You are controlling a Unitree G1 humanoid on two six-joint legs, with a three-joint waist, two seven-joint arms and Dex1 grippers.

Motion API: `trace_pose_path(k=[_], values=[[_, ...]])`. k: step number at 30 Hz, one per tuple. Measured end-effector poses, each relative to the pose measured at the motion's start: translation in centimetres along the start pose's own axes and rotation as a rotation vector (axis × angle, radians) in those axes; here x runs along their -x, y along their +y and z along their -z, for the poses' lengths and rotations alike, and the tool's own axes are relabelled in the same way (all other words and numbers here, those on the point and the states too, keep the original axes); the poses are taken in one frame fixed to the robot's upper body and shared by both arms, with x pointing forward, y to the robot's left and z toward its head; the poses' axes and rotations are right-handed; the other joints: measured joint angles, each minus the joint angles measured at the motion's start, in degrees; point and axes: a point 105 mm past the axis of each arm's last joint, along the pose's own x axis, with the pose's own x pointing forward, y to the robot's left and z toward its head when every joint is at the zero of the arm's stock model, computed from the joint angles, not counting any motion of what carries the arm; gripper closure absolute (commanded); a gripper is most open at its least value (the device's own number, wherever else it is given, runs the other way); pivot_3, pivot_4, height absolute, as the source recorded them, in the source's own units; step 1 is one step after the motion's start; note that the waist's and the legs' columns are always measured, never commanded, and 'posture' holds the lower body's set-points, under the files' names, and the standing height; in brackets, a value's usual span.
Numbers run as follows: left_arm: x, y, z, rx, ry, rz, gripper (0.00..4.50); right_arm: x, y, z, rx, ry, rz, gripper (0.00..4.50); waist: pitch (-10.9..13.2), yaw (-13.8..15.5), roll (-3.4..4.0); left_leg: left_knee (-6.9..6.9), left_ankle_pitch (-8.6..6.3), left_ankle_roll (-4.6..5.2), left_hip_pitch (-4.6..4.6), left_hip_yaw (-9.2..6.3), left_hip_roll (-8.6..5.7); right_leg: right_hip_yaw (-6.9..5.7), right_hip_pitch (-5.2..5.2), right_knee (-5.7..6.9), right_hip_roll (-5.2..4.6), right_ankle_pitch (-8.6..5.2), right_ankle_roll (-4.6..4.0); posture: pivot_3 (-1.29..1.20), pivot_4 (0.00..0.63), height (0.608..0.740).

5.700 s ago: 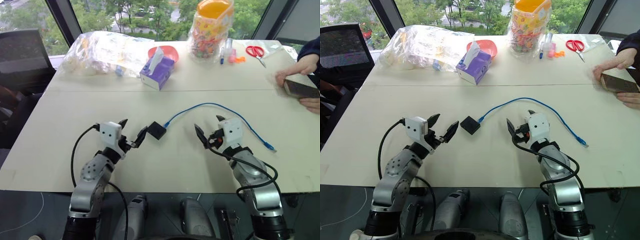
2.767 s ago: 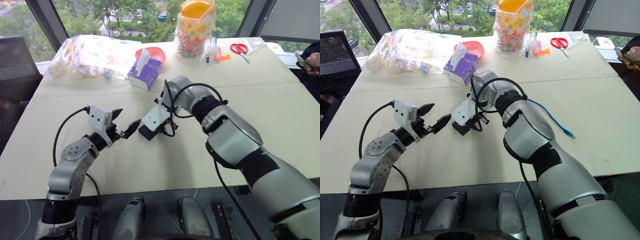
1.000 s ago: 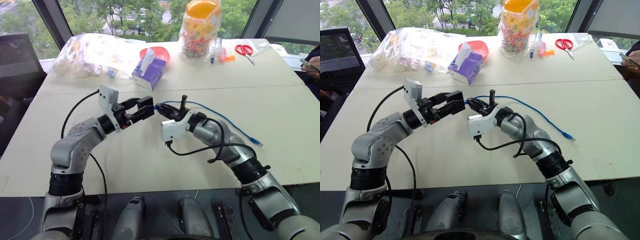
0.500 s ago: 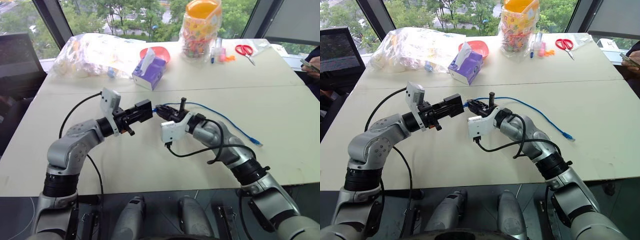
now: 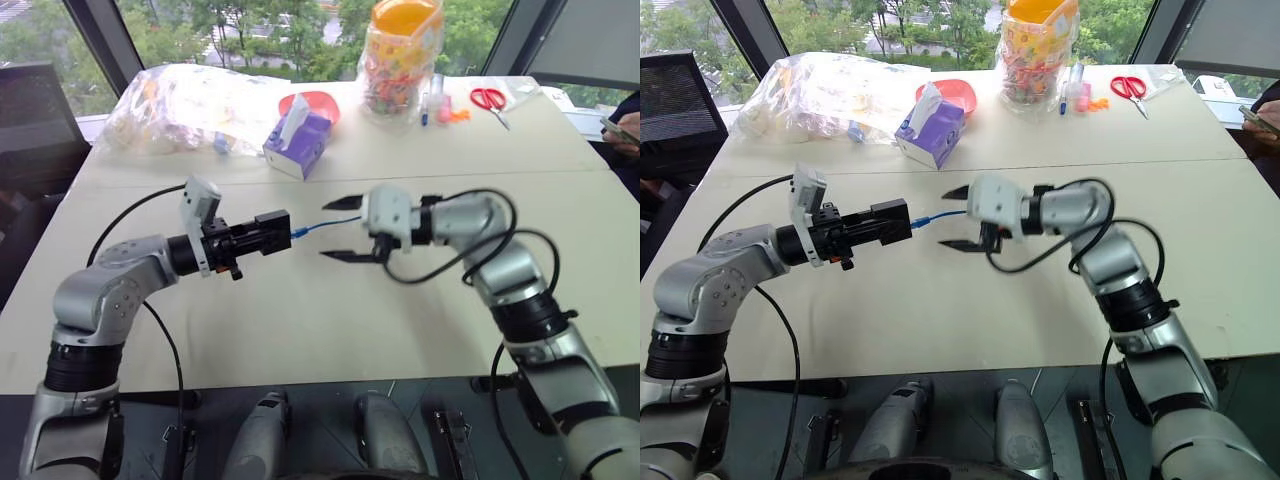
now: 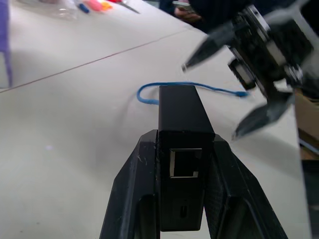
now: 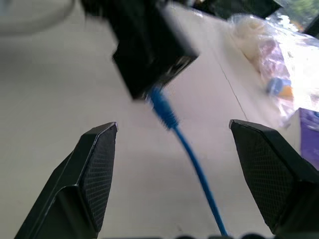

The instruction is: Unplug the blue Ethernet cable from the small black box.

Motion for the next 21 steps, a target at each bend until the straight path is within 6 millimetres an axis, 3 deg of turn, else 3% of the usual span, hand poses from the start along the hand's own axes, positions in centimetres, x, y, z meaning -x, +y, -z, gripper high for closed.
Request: trace_pose_path(k=[3,7,10,12,21], values=[[0.0,-0.2,-1.0,0.003,-0.018,0.065,4.0,0.1,-1.1,-2.1,-0.12,-0.095,-0.016,0.77,0.0,0.0,0.0,0.0,0.0,0.0,-0.15,-0.01,0.0,-0.04,-0.14,-0.02,0.0,0.01,-0.01,0.0,0.15,0.728],[0.2,-0.3,-1.7,-0.009,-0.018,0.113,4.0,0.0,-0.6,-1.8,-0.262,-0.103,-0.094,0.77,0.0,0.0,0.0,0.0,0.0,-0.01,-0.49,-0.01,-0.03,-0.04,-0.41,-0.1,-0.01,0.08,0.12,0.0,0.15,0.728],[0.2,-0.5,-1.9,-0.013,-0.021,0.138,4.0,-0.3,-0.3,-1.1,-0.314,-0.087,-0.139,1.55,0.0,0.0,0.01,0.0,0.0,-0.01,-0.59,0.0,-0.06,-0.04,-0.52,-0.1,-0.01,0.13,0.22,0.0,0.15,0.728],[0.1,-0.6,-2.1,-0.016,-0.023,0.152,4.0,-0.5,-0.2,-0.8,-0.332,-0.077,-0.158,2.54,0.0,-0.1,0.01,0.0,0.0,-0.01,-0.59,0.0,-0.06,-0.05,-0.53,-0.09,-0.01,0.16,0.26,0.0,0.15,0.728],[0.0,-1.0,-2.6,-0.017,-0.035,0.184,4.0,-1.3,-0.1,-0.3,-0.393,-0.063,-0.201,2.54,0.0,-0.1,0.01,0.01,0.0,-0.01,-0.59,0.01,-0.06,-0.04,-0.52,-0.09,-0.01,0.18,0.26,0.0,0.15,0.728]])
